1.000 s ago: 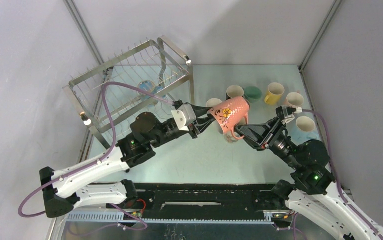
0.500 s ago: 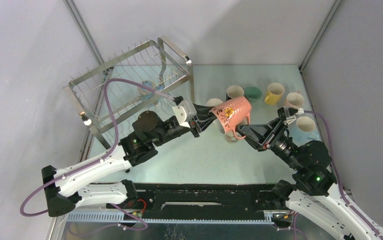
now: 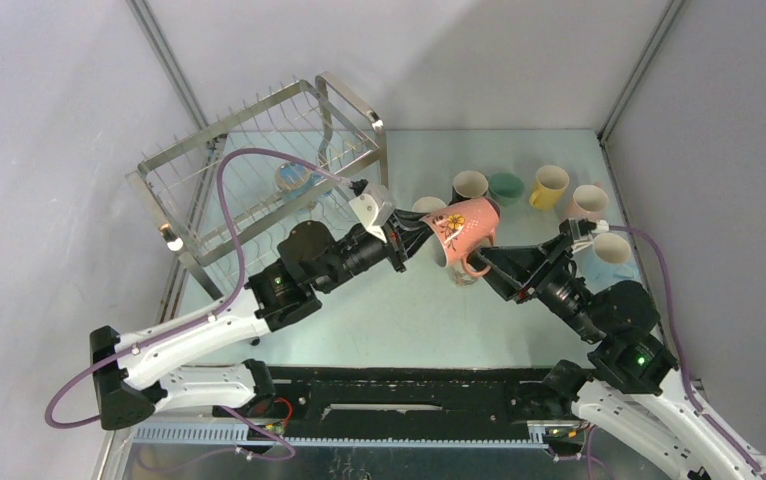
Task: Unload the cups from the dish rack
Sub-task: Place the cup at the center of the board.
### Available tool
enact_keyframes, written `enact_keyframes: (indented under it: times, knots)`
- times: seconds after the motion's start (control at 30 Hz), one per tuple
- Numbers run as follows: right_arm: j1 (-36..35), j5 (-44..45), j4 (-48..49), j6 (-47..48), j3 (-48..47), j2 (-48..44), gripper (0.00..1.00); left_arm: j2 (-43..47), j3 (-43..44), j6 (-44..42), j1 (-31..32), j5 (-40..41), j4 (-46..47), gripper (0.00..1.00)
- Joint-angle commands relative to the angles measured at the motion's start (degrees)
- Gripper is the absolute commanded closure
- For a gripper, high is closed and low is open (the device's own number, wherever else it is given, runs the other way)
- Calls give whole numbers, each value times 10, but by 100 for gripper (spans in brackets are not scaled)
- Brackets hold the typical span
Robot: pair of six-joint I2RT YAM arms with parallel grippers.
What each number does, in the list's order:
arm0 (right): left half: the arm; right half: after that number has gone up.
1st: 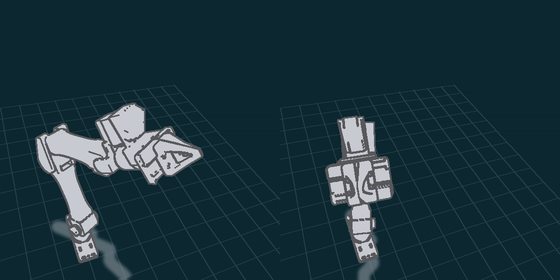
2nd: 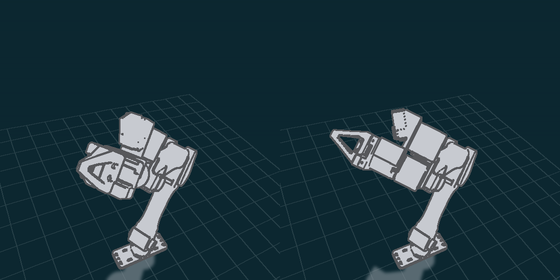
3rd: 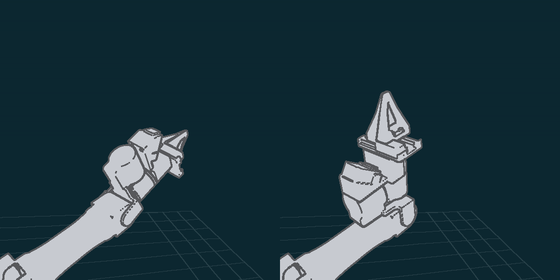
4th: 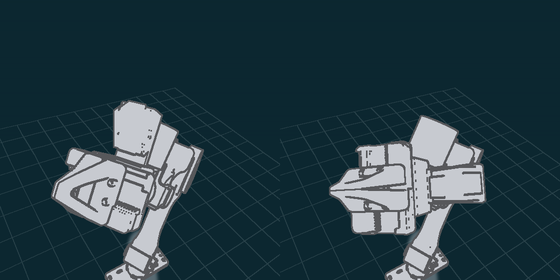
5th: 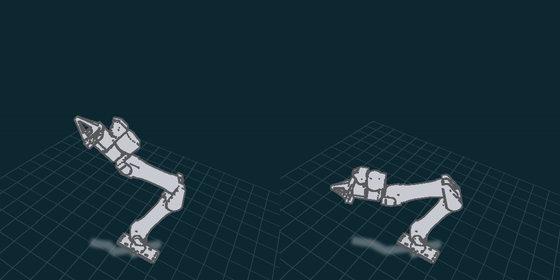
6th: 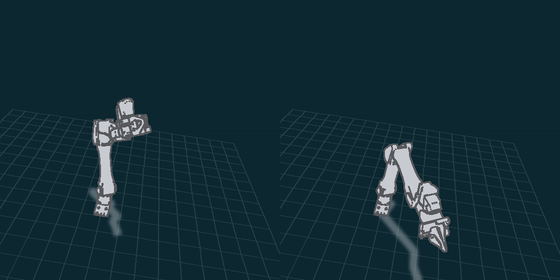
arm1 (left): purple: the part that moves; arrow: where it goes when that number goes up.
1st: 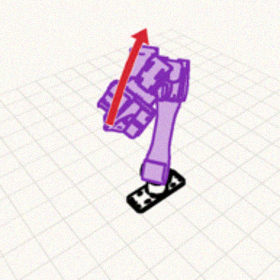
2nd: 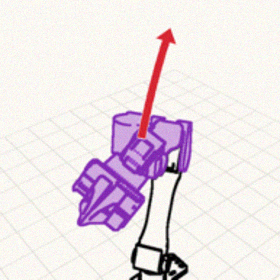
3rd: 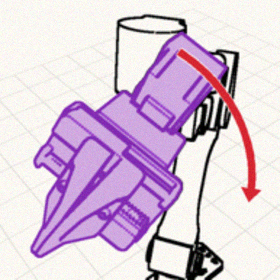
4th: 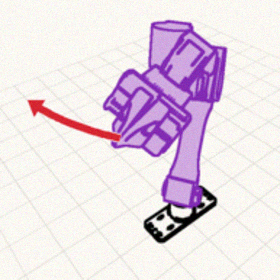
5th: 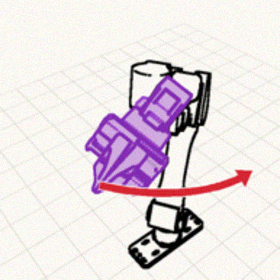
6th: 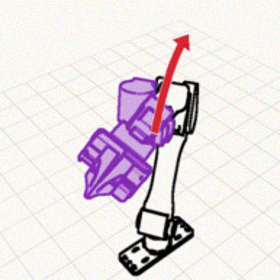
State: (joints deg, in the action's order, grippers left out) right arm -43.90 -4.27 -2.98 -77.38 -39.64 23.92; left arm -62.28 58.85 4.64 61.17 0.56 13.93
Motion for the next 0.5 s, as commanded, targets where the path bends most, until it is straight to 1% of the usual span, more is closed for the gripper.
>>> enact_keyframes:
  times: [0.0, 0.1, 0.17, 0.33, 0.37, 0.47]
  knots:
    - [-4, 33, -31, 27, -22, -9, 29, 14, 6, 51, 3, 25, 64, 100]
    - [-3, 42, -62, 39, -22, -14, 23, 10, 11, 71, 3, 52, 45, 100]
    - [-3, 69, -88, 55, -22, -22, 20, 10, 13, 82, 3, 77, 24, 100]
    - [-3, 120, -164, 93, -28, -49, 15, 4, 29, 97, 3, 127, -57, 100]
    - [-3, 135, -181, 104, -37, -52, 11, 5, 30, 101, 3, 134, -70, 100]
    - [-3, 164, -235, 142, -68, -53, 5, 3, 41, 109, 3, 144, -121, 100]
